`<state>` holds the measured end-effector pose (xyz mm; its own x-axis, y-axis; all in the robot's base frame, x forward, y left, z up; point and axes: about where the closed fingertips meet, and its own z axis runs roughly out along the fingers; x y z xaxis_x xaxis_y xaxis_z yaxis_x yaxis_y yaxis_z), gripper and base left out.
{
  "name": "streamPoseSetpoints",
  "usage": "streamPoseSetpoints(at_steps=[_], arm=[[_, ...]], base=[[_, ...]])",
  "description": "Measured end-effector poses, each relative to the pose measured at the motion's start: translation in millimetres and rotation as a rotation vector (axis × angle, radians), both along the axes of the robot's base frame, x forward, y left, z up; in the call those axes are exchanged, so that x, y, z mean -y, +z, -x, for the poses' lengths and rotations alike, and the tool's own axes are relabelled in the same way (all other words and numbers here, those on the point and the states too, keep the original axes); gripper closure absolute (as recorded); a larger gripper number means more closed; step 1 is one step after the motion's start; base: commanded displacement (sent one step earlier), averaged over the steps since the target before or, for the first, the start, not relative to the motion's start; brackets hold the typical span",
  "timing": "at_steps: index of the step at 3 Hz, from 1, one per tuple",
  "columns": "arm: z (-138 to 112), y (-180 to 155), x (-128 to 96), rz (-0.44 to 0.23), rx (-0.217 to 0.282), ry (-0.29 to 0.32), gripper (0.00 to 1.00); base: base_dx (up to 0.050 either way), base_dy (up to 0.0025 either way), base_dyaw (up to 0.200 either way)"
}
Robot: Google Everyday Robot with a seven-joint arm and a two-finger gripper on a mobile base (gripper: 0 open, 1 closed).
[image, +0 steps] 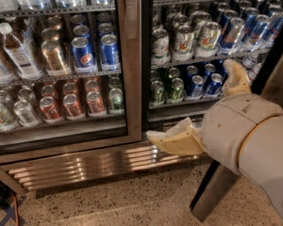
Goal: Open right fridge door
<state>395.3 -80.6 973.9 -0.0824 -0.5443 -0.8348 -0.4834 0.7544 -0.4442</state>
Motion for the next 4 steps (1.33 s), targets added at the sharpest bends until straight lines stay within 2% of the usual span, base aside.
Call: streamPoseSetpoints(at_steps=[1, 2, 3, 4], arm=[[0, 0, 0, 0.0, 0.0, 0.0, 0.0], [6, -1, 30, 0.01, -0.023, -0.036, 0.0], [4, -6, 69, -0.007, -0.07, -0.022, 0.0], [-2, -18, 88, -0.029, -0.126, 0.016, 0.0]], base=[[0.0, 0.0, 0.0], [0.0, 0.0, 0.0], [0.0, 0.0, 0.0], [0.0, 0.0, 0.0]])
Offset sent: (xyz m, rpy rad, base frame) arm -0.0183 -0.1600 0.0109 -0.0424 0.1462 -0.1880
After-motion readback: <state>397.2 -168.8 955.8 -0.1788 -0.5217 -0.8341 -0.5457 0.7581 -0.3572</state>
